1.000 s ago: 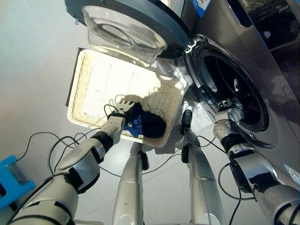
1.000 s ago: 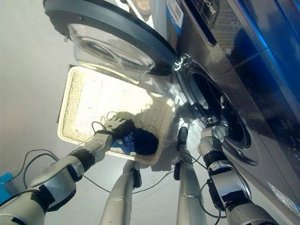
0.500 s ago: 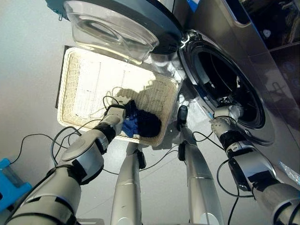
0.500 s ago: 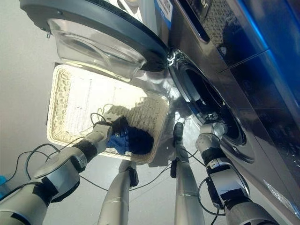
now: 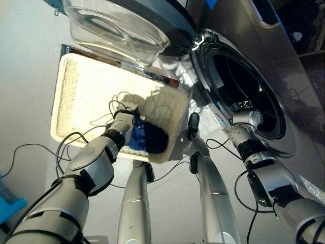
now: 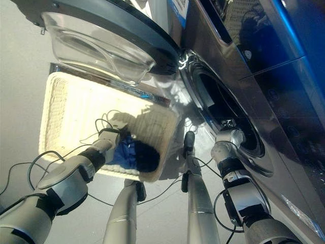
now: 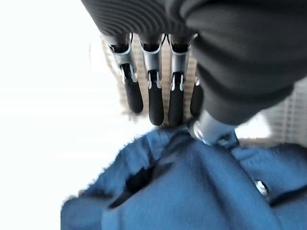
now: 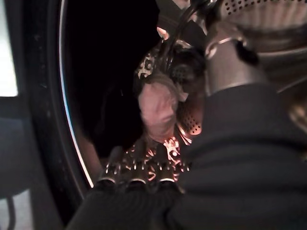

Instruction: Put the clothes into the washing machine.

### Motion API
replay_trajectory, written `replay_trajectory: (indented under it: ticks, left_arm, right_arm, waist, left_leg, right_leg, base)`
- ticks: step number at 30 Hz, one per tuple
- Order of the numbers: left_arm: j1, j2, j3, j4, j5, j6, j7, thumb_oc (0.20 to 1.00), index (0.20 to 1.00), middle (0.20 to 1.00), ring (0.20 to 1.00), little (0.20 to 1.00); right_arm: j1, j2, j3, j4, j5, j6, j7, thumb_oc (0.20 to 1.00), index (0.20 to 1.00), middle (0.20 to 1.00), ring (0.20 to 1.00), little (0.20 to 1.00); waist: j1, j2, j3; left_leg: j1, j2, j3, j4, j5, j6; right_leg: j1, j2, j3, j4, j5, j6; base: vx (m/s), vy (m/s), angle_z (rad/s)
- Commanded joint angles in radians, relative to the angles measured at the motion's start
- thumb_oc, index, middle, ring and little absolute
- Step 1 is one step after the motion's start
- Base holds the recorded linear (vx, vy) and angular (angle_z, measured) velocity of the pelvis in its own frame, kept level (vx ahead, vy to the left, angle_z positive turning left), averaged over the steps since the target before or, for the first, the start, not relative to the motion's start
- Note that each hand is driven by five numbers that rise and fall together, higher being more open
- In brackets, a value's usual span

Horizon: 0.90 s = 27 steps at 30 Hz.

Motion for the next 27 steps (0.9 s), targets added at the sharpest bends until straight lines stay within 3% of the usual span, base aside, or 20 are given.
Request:
replay_trajectory:
  ticks: [1,9,10,12,18,24,26,27]
  left_arm:
    - [0.098,-0.009,-0.004,0.055,-0.047,-0.019,0.006,0.2,0.2,0.2,0.2,0.2]
    - [0.108,0.007,0.038,0.053,-0.134,-0.065,0.187,0.2,0.2,0.2,0.2,0.2]
    - [0.112,0.005,0.074,0.047,-0.185,-0.082,0.293,0.2,0.2,0.2,0.2,0.2]
    - [0.108,0.008,0.123,0.041,-0.21,-0.1,0.371,0.2,0.2,0.2,0.2,0.2]
    - [0.093,0.032,0.281,-0.009,-0.259,-0.208,0.617,0.2,0.2,0.2,0.2,0.2]
    - [0.109,0.05,0.395,-0.078,-0.367,-0.305,0.756,0.2,0.2,0.2,0.2,0.2]
    - [0.138,0.051,0.489,-0.141,-0.434,-0.401,0.829,0.2,0.2,0.2,0.2,0.2]
    - [0.149,0.05,0.5,-0.152,-0.447,-0.419,0.843,0.2,0.2,0.2,0.2,0.2]
  right_arm:
    - [0.008,-0.015,-0.055,0.003,0.03,-0.039,0.007,1.0,1.0,1.0,1.0,1.0]
    - [0.015,-0.022,-0.064,0.039,0.059,-0.026,0.024,1.0,1.0,1.0,1.0,1.0]
    - [0.024,-0.022,-0.063,0.046,0.069,-0.022,0.028,1.0,1.0,1.0,1.0,1.0]
    - [0.026,-0.021,-0.064,0.048,0.069,-0.021,0.026,1.0,1.0,1.0,1.0,1.0]
    - [0.039,-0.011,-0.056,0.026,0.051,-0.021,-0.002,1.0,1.0,1.0,1.0,1.0]
    - [0.061,-0.003,-0.044,-0.015,0.032,-0.019,-0.035,1.0,1.0,1.0,1.0,1.0]
    - [0.086,0.008,-0.046,-0.039,0.017,-0.021,-0.049,1.0,1.0,1.0,1.0,1.0]
    - [0.097,0.011,-0.046,-0.046,0.012,-0.021,-0.054,1.0,1.0,1.0,1.0,1.0]
  waist:
    - [0.037,0.006,0.007]
    - [0.046,0.016,0.007]
    - [0.049,0.018,0.007]
    - [0.053,0.019,0.007]
    - [0.064,0.018,0.007]
    - [0.072,0.02,0.007]
    - [0.079,0.02,0.007]
    - [0.079,0.019,0.007]
  left_leg:
    - [-0.01,-0.022,0.066,-0.006,0.015,-0.035]
    - [0.016,-0.02,0.064,-0.003,0.016,-0.035]
    - [0.035,-0.02,0.061,0.001,0.007,-0.037]
    - [0.041,-0.019,0.059,0.002,0.008,-0.037]
    - [0.054,-0.022,0.055,-0.006,0.019,-0.036]
    - [0.061,-0.025,0.05,-0.006,0.018,-0.035]
    - [0.07,-0.029,0.046,-0.004,0.013,-0.034]
    - [0.081,-0.031,0.045,-0.003,0.006,-0.035]
  right_leg:
    - [0.0,-0.017,-0.014,0.102,-0.032,0.135]
    - [0.025,-0.025,-0.023,0.116,-0.041,0.129]
    - [0.042,-0.027,-0.023,0.126,-0.055,0.129]
    - [0.049,-0.028,-0.023,0.131,-0.059,0.127]
    - [0.063,-0.03,-0.03,0.134,-0.063,0.12]
    - [0.066,-0.028,-0.033,0.145,-0.07,0.114]
    - [0.075,-0.028,-0.034,0.152,-0.081,0.11]
    - [0.084,-0.029,-0.034,0.156,-0.09,0.111]
  base:
    - [0.0,0.0,0.0]
    - [0.02,-0.004,0.05]
    - [0.0,0.0,0.0]
    - [0.02,0.004,0.01]
    - [0.0,0.0,0.0]
    - [0.0,0.0,0.0]
    - [0.02,-0.001,0.0]
    - [0.0,0.0,0.0]
